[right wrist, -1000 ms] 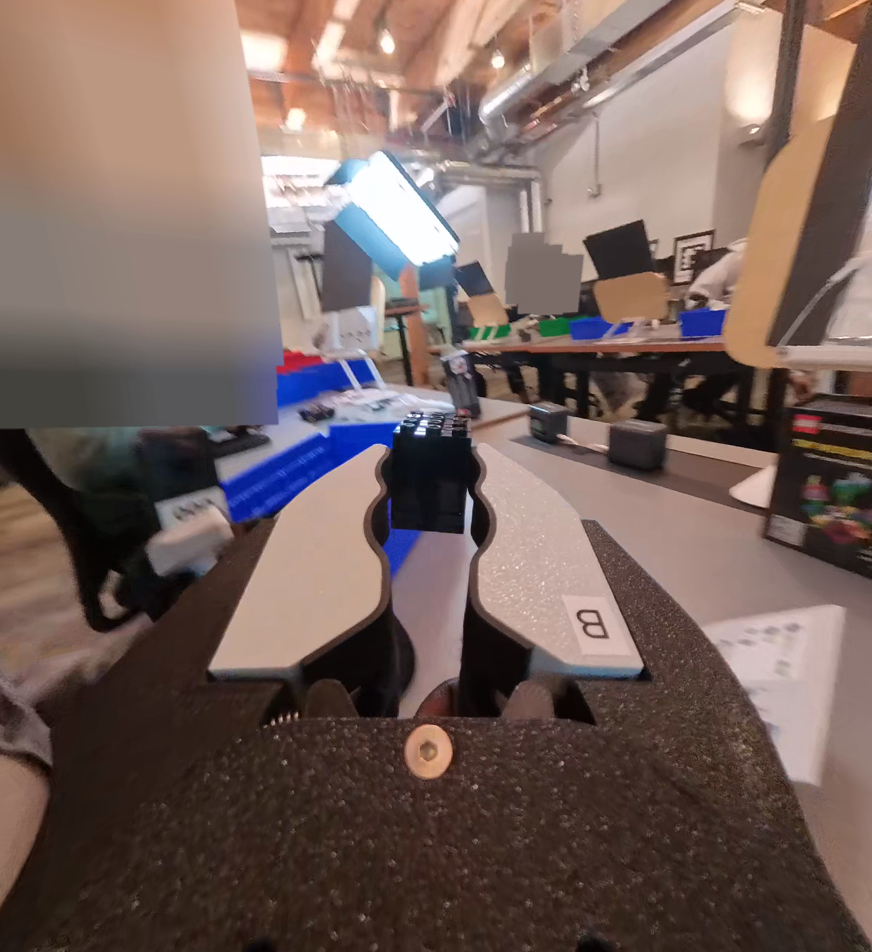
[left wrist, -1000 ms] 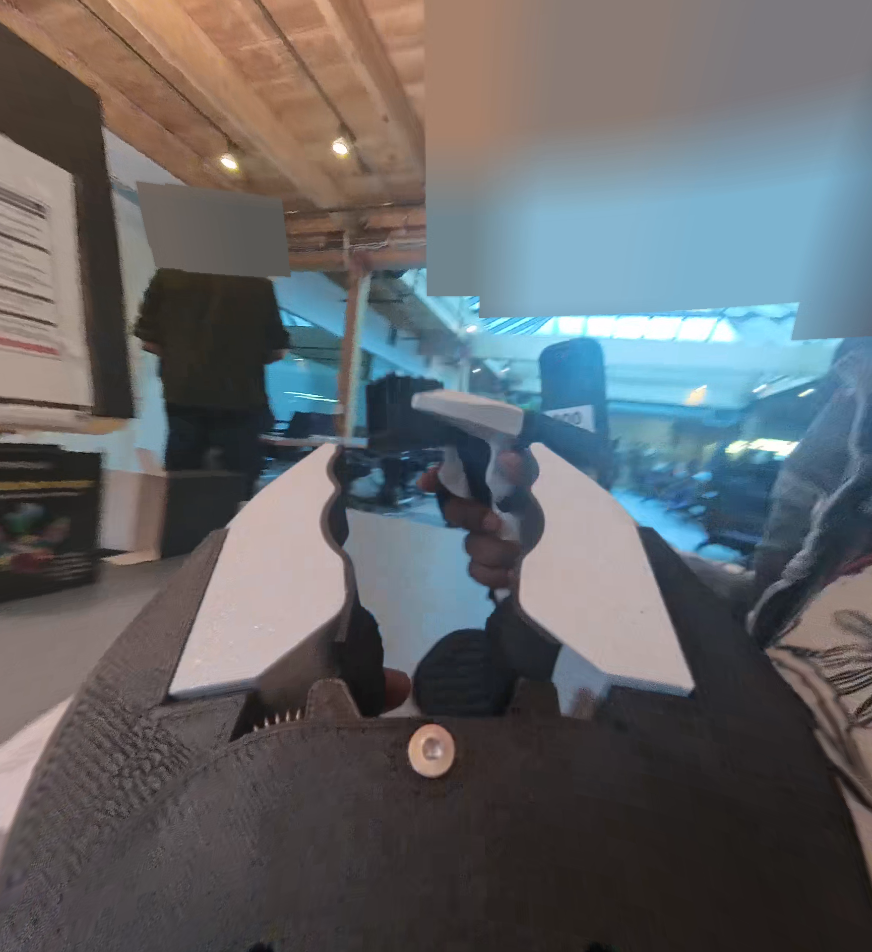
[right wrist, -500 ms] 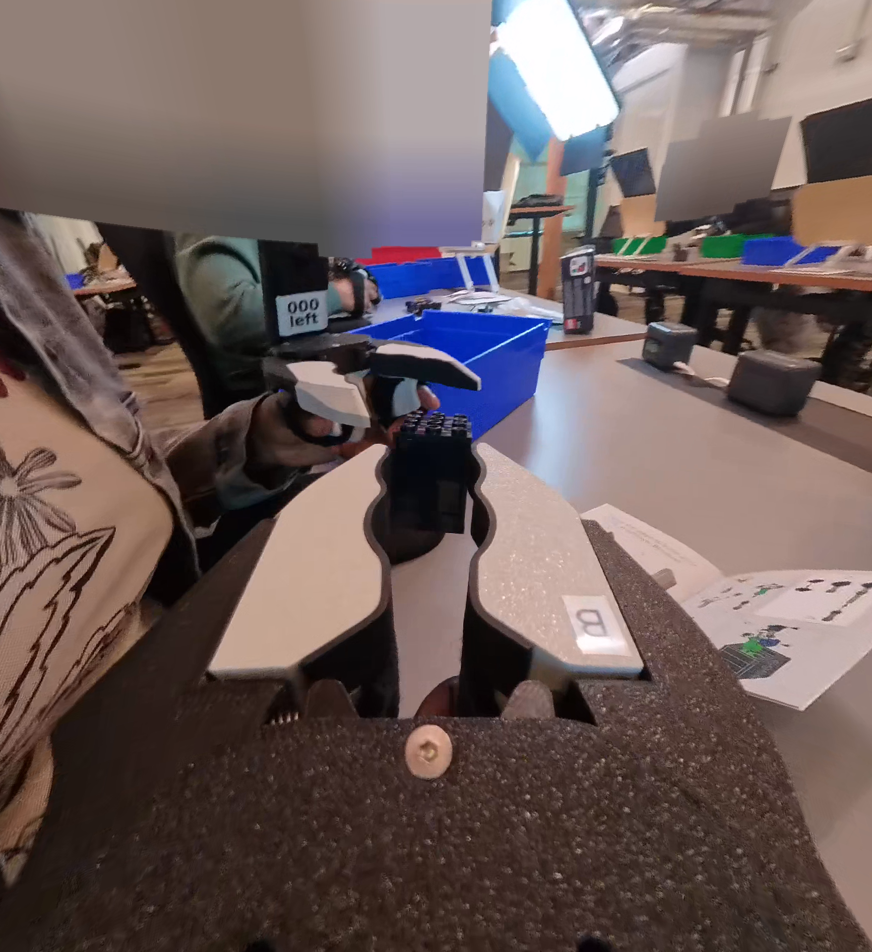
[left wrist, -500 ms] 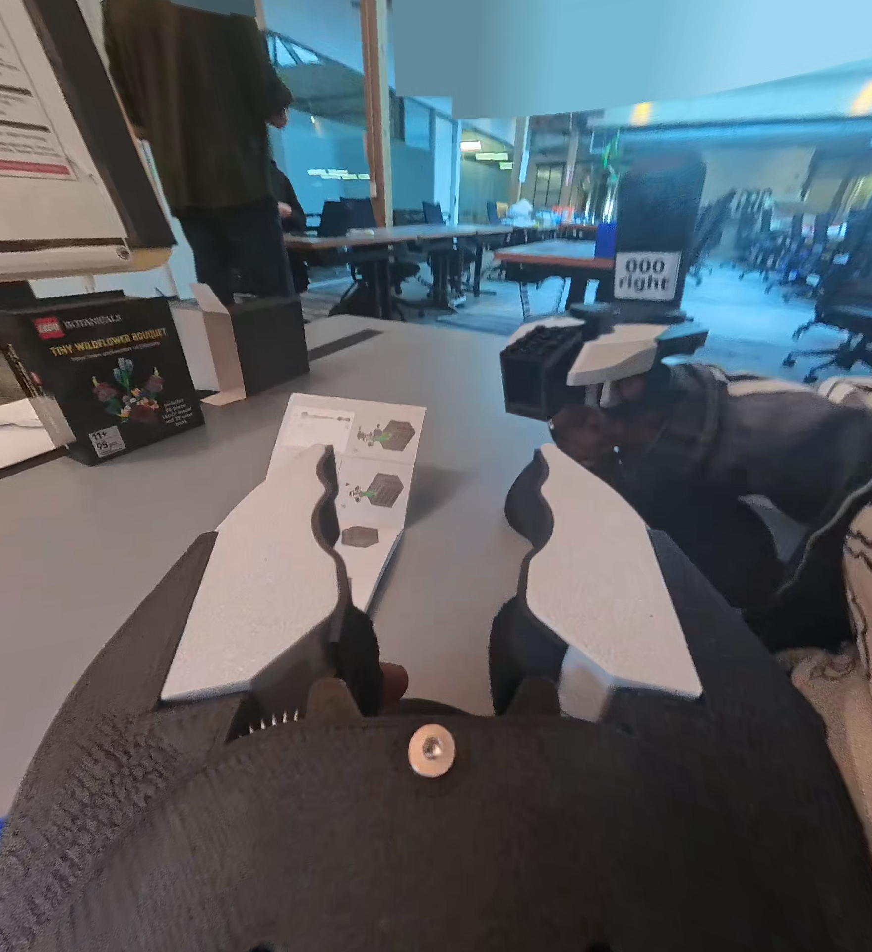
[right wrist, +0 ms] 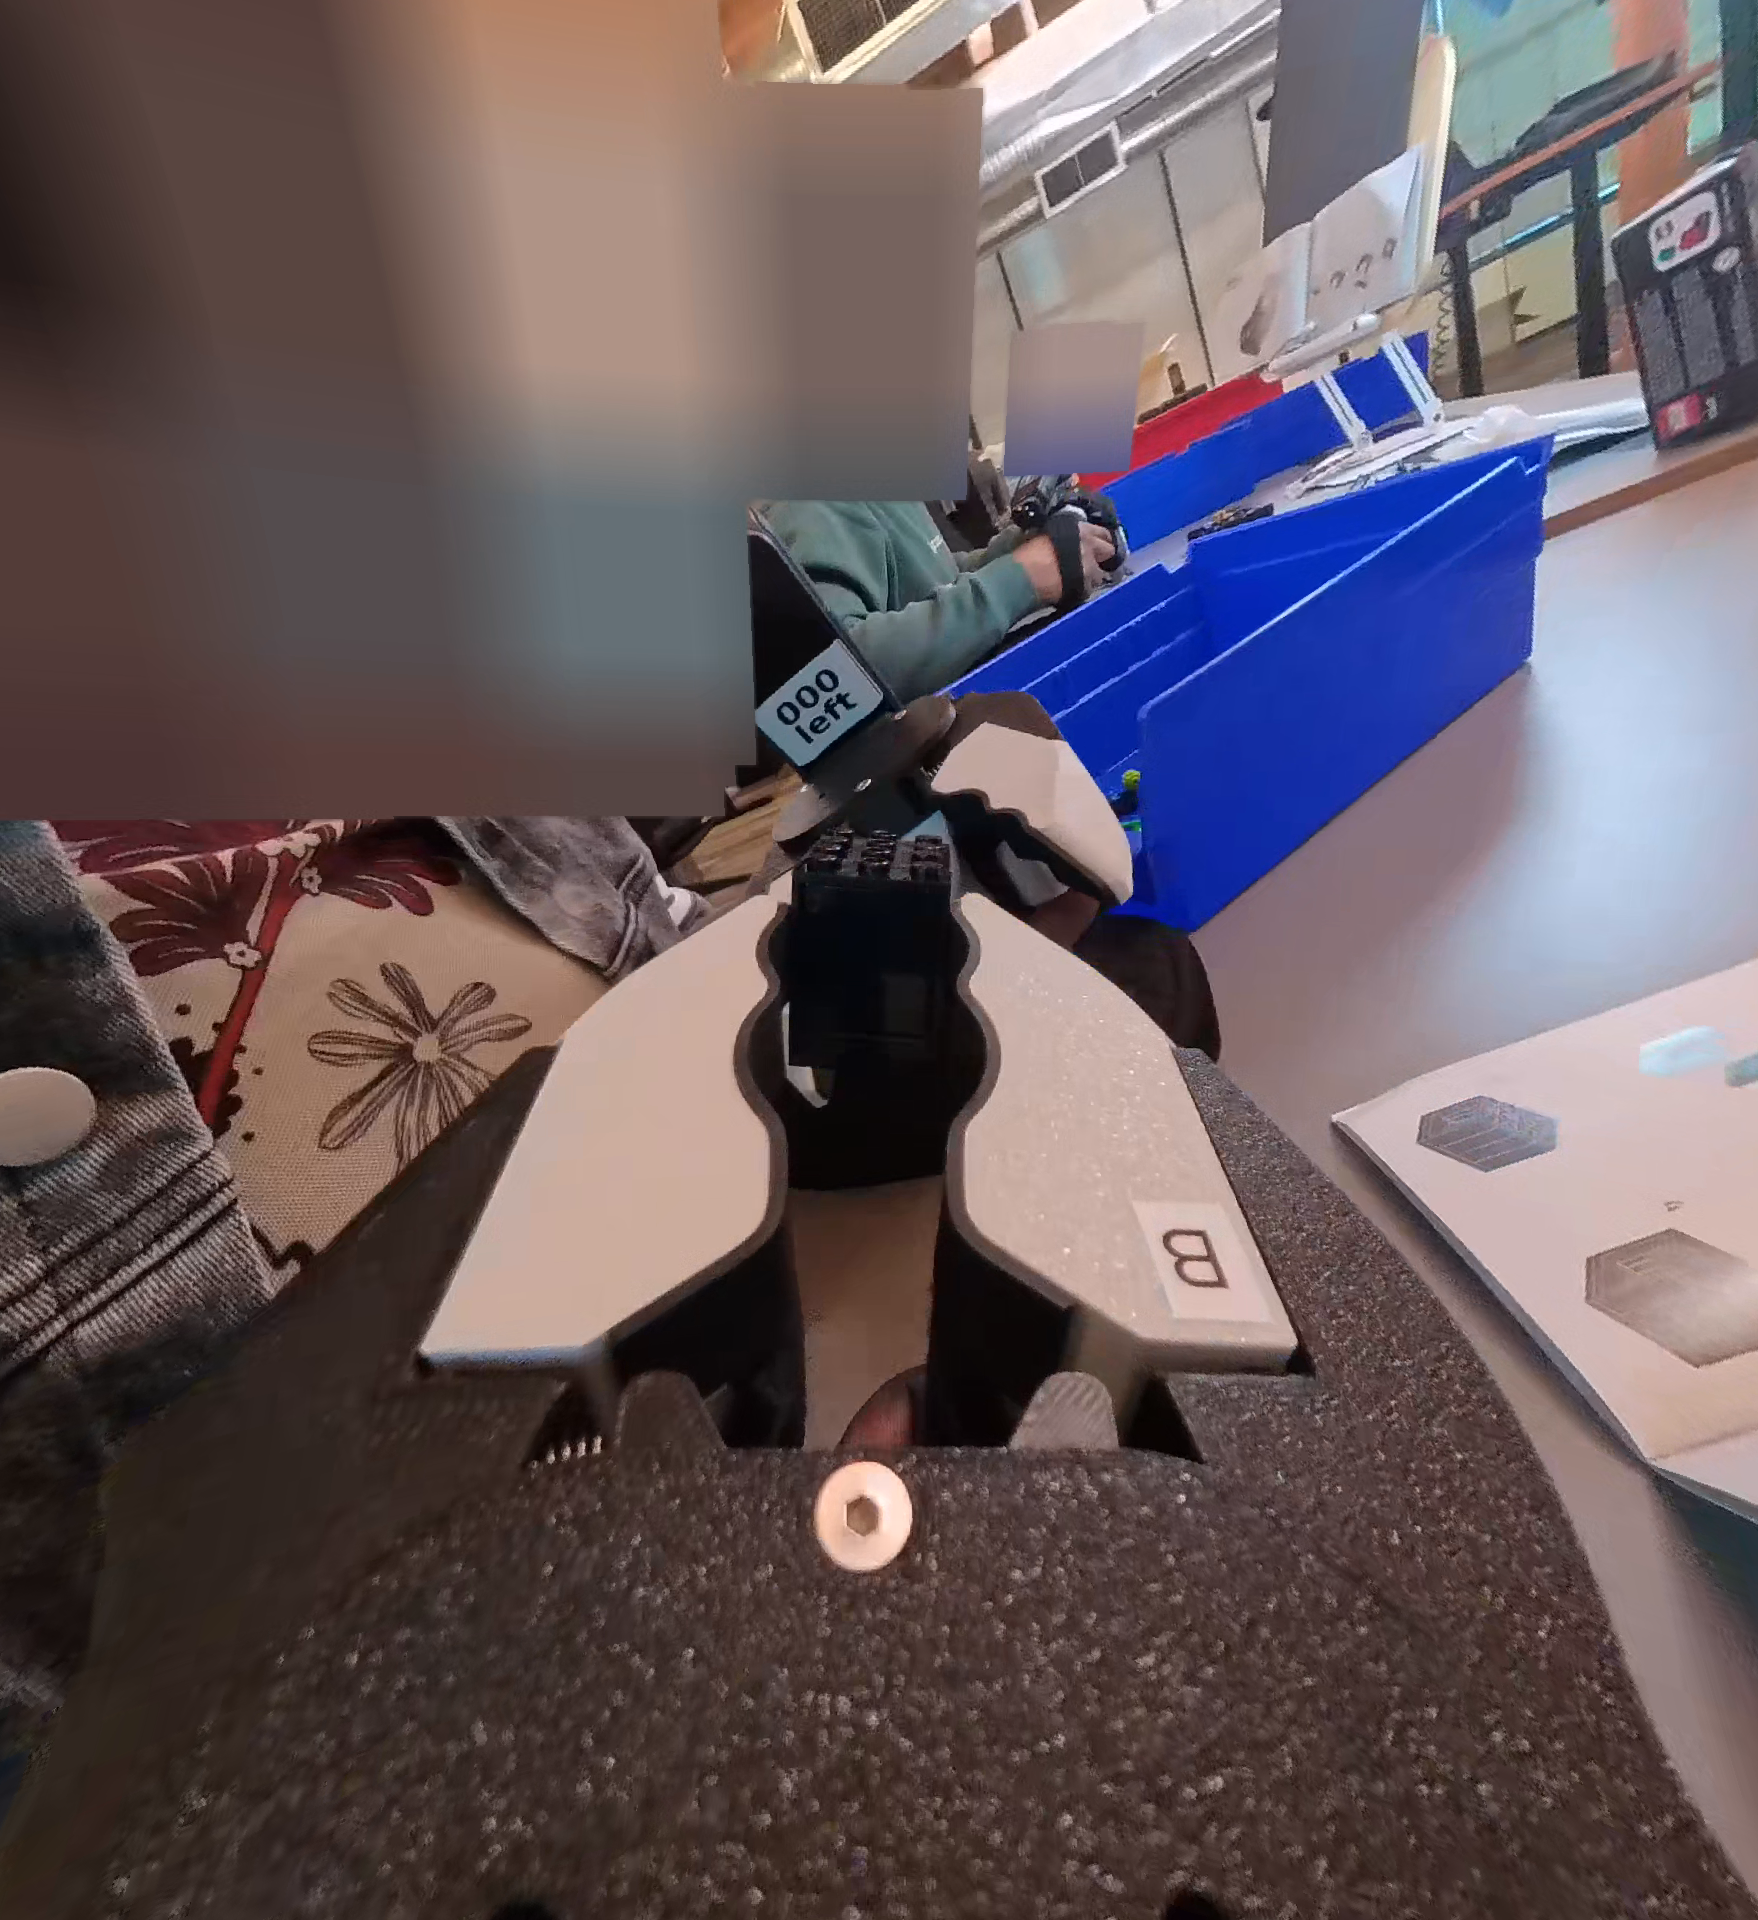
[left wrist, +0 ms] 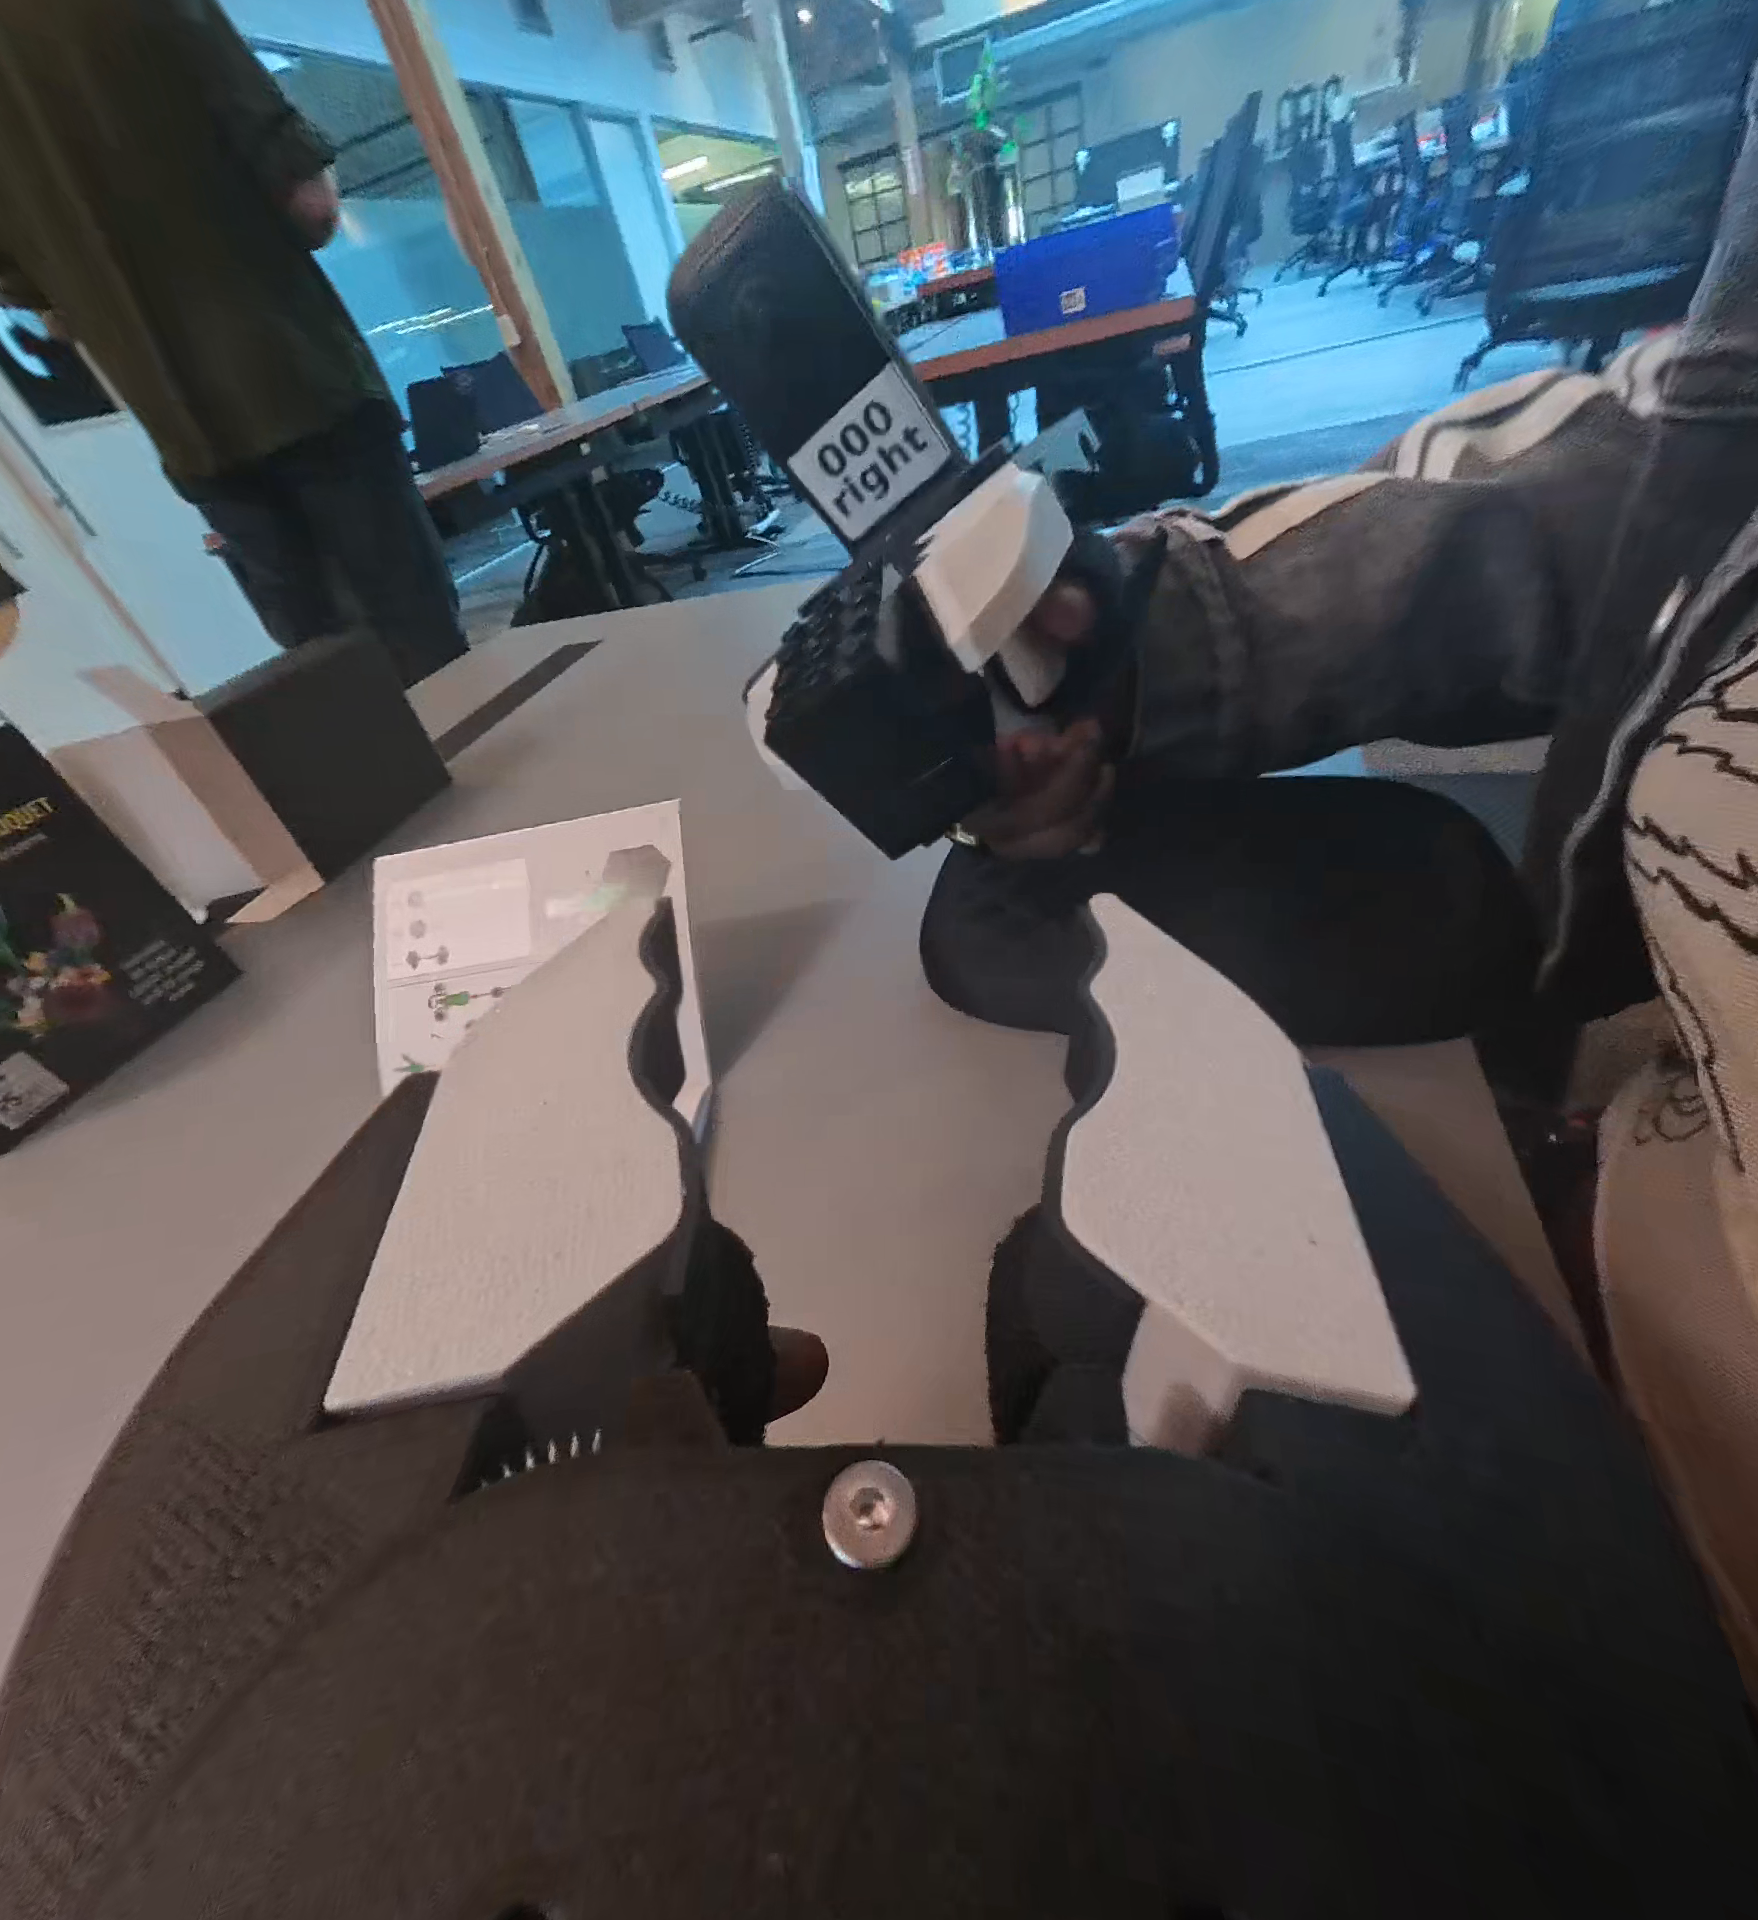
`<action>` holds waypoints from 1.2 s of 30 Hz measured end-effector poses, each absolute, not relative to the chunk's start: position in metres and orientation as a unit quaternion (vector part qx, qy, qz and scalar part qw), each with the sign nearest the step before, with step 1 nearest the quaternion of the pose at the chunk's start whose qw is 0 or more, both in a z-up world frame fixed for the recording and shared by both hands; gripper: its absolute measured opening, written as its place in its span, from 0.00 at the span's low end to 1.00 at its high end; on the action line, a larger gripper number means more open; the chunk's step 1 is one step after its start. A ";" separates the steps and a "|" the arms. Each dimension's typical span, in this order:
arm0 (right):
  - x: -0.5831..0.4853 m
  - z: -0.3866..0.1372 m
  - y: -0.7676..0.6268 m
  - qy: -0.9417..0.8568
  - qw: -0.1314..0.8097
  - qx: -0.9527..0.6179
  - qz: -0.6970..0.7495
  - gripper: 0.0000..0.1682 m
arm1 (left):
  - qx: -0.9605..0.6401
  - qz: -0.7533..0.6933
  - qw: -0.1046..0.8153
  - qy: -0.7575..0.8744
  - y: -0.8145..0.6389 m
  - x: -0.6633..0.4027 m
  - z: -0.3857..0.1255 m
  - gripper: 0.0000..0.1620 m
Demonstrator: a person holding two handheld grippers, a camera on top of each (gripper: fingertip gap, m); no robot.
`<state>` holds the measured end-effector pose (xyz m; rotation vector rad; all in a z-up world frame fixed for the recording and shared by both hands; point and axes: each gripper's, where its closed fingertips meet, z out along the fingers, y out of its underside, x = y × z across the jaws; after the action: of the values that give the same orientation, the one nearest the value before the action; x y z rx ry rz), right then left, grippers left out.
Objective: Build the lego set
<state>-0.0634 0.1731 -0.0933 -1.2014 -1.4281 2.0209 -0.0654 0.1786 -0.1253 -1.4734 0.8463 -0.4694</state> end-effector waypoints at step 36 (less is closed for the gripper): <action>-0.100 -0.068 0.140 -0.541 0.297 -0.365 0.697 0.16 | -0.580 -0.446 0.648 0.209 0.157 -0.068 -0.080 0.17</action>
<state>-0.0999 0.1399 -0.0680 -0.9707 -1.4392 1.8516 -0.0680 0.1574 -0.0804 -1.3194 0.4751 -1.0137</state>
